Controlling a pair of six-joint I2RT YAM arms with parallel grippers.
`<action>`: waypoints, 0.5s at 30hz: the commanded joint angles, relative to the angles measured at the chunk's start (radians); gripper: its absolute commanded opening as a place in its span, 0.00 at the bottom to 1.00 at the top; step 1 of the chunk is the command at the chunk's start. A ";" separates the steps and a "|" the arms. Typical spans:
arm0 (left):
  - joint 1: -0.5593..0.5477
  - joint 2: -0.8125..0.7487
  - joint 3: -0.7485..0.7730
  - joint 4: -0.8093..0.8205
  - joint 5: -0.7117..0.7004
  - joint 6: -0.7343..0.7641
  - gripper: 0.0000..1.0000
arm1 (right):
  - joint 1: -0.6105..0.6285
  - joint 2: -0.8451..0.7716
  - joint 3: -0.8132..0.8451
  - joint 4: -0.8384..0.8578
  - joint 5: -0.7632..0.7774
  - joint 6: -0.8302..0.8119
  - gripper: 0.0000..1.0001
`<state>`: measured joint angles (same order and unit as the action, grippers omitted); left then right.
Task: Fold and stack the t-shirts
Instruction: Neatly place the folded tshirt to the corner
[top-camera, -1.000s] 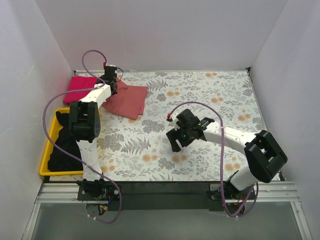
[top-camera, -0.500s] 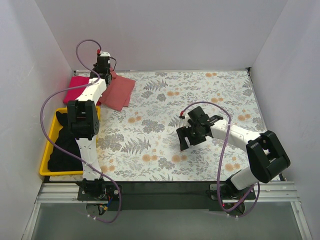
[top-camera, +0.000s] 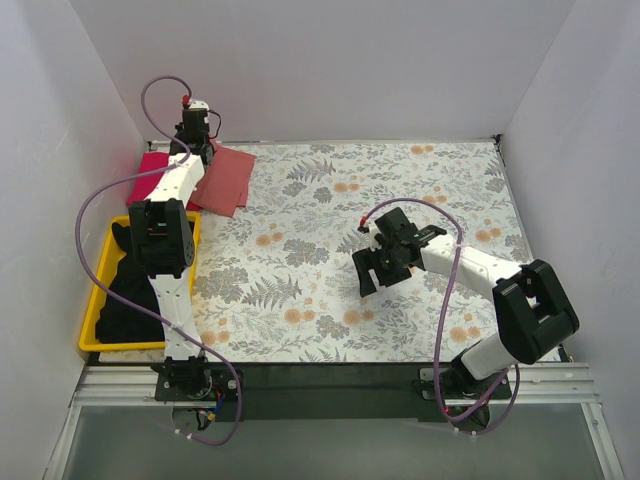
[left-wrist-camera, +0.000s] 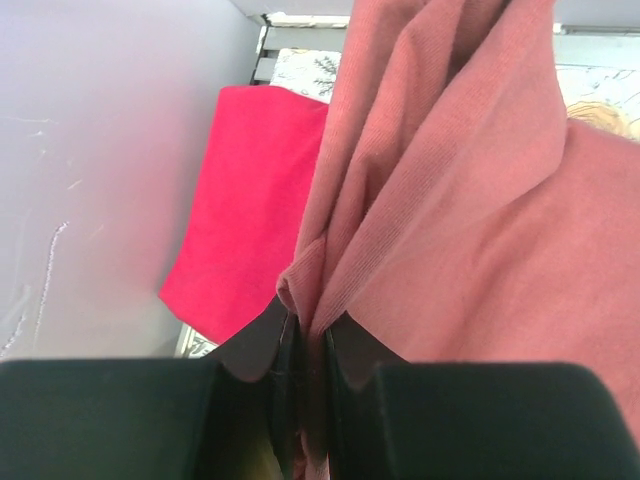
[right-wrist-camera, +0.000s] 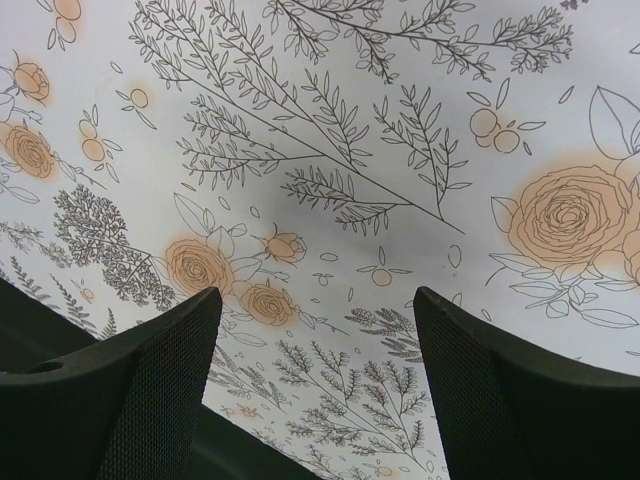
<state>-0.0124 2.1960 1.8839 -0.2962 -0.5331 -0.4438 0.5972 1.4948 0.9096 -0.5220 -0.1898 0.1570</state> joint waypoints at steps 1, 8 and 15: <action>0.011 -0.050 0.035 0.006 -0.005 0.033 0.00 | -0.007 0.015 0.041 -0.013 -0.016 -0.005 0.83; 0.057 -0.059 0.055 -0.015 0.005 0.085 0.00 | -0.010 0.048 0.066 -0.012 -0.040 -0.011 0.82; 0.081 -0.058 0.115 -0.057 0.032 0.106 0.00 | -0.011 0.053 0.078 -0.016 -0.042 -0.013 0.81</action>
<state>0.0578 2.1960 1.9331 -0.3592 -0.5037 -0.3695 0.5892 1.5497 0.9478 -0.5262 -0.2134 0.1539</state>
